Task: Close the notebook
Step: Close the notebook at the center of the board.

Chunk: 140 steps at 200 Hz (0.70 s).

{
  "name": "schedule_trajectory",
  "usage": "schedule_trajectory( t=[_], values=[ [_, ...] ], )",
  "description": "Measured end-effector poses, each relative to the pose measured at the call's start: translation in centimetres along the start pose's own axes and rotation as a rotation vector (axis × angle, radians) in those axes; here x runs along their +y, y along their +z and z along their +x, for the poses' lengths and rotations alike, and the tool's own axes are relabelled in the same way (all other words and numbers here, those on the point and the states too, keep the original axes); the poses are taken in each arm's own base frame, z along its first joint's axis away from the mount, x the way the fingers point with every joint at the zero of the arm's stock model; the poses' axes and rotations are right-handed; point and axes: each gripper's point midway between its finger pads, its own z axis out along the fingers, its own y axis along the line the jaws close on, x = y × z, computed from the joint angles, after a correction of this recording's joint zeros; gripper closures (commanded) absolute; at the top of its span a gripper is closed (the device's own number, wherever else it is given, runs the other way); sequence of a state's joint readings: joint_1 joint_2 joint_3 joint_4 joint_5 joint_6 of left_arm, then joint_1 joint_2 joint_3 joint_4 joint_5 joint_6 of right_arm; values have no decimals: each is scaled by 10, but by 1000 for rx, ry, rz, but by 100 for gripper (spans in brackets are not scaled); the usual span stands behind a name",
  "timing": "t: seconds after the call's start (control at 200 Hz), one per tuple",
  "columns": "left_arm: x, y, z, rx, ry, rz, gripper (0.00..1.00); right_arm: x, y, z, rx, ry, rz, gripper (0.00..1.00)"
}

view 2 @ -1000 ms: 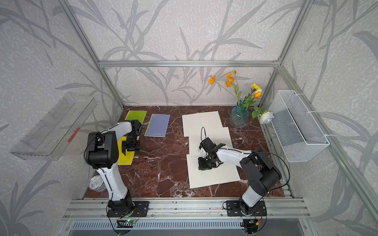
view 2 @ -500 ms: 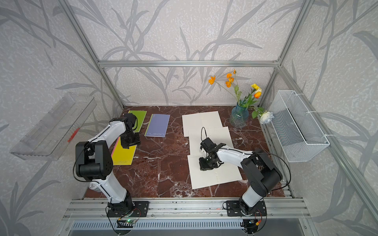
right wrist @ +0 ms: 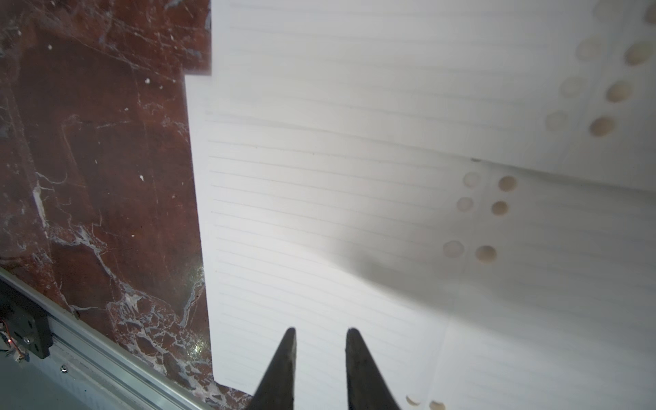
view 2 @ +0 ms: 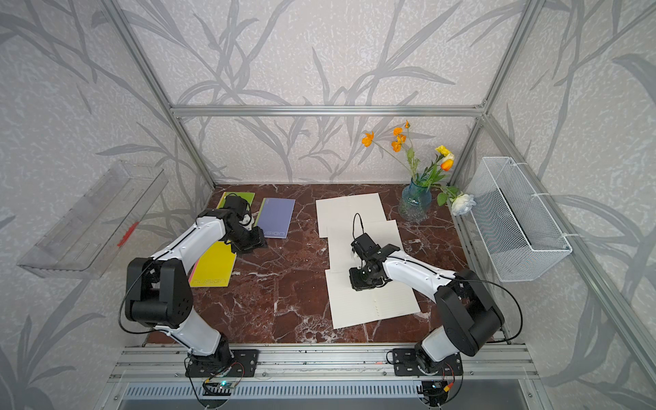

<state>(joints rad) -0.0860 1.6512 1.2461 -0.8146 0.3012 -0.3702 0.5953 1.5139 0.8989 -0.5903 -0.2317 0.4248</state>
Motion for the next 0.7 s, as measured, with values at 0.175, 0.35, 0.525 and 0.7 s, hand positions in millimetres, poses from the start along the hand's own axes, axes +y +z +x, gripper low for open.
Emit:
schedule_trajectory(
  t=[0.175, 0.35, 0.525, 0.7],
  values=[
    [-37, 5, 6, 5, 28, 101, 41, -16, -8, -13, -27, 36, 24, 73],
    [-68, 9, 10, 7, 35, 197, 40, -33, -19, -27, -50, 67, 42, 73],
    [-93, 12, 16, 15, 22, 272, 40, -49, -28, -44, -80, 99, 52, 73],
    [-121, 21, 27, 35, 29, 313, 40, -67, -29, -58, -81, 140, 62, 74]
  ],
)
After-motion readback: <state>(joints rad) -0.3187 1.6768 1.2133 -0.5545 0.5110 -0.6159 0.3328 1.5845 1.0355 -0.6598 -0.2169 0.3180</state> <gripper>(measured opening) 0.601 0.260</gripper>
